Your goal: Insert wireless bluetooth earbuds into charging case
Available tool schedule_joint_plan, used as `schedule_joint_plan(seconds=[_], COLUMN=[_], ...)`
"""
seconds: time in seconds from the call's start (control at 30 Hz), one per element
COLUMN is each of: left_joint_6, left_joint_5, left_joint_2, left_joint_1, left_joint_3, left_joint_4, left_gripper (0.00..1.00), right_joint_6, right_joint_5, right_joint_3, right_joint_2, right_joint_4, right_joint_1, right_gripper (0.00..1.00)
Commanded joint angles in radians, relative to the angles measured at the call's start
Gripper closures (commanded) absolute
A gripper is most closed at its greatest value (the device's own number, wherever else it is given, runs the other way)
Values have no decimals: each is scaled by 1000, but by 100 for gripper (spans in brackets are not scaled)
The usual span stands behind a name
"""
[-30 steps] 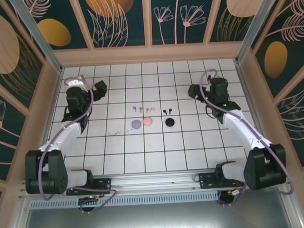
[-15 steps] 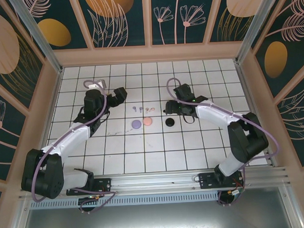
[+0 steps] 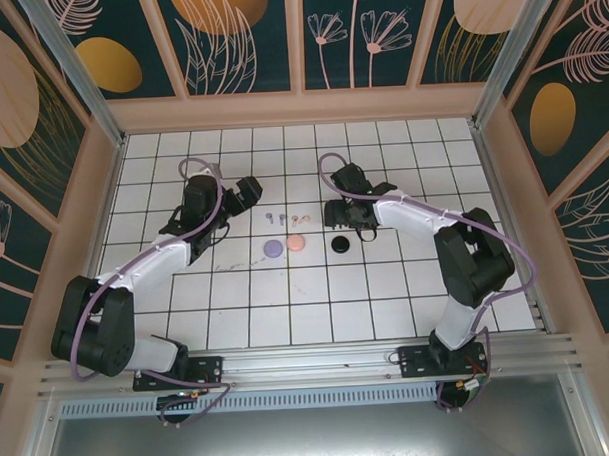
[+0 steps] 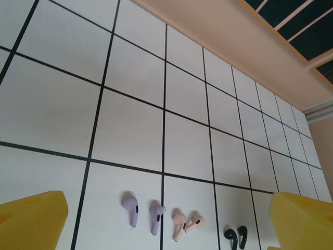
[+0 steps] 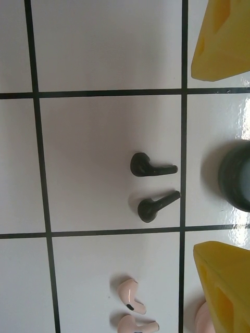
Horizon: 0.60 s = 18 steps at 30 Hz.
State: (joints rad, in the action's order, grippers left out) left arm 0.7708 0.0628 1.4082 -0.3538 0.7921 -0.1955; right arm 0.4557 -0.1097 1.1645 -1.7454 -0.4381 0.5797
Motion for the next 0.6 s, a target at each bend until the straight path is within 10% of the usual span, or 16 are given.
schedule_joint_plan(seconds=[0.0,0.57], left_joint_6=[38,58], left_joint_5=[15,-62], left_joint_2=[23,-11], left_joint_1=[-10,-66], left_joint_3=[44,72], left_joint_4=[46,67], left_gripper=[2,1], right_joint_6=[18,58], right_joint_5=[20,1], right_joint_3=[34,-44], right_joint_2=[-28,-50], right_joint_4=[-46,-34], right_joint_1=[5,76], right_gripper=[19,22])
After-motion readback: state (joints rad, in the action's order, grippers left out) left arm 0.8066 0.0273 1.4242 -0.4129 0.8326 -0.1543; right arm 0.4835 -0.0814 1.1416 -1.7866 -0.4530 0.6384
